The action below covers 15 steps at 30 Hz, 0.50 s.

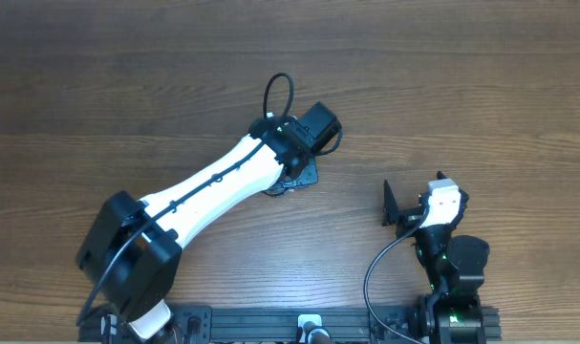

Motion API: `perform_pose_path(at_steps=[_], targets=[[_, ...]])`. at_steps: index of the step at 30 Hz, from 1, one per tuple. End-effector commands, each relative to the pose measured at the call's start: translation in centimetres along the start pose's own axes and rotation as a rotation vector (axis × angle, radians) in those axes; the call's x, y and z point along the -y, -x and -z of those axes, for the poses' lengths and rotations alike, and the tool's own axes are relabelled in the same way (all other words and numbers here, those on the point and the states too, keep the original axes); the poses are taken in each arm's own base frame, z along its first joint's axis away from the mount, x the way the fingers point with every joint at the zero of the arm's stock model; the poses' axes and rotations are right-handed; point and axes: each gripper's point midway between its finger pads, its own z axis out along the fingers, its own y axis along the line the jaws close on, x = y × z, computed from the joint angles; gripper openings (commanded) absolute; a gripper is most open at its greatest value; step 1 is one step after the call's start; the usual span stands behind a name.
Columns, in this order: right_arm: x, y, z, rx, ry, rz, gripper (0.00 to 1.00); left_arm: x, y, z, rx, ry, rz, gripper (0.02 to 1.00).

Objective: Stack Cubes

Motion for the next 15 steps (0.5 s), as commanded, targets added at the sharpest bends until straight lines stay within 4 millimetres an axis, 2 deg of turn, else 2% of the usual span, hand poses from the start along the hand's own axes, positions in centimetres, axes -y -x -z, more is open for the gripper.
perform_pose_path(at_steps=[1,11,13,15], targets=[[-0.18,-0.19,0.0,-0.002,0.008,-0.002,0.991,0.13,-0.06,-1.16,-0.029,0.012,-0.012,0.04],[-0.18,-0.19,0.0,-0.002,0.008,-0.002,0.993,0.2,-0.24,-1.61,-0.04,0.016,-0.013,0.049],[-0.18,-0.19,0.0,-0.002,0.008,-0.002,0.993,0.2,-0.25,-1.61,-0.041,0.015,-0.013,0.104],[-0.18,-0.19,0.0,-0.002,0.008,-0.002,0.993,0.2,-0.25,-1.61,-0.041,0.015,-0.013,0.257]])
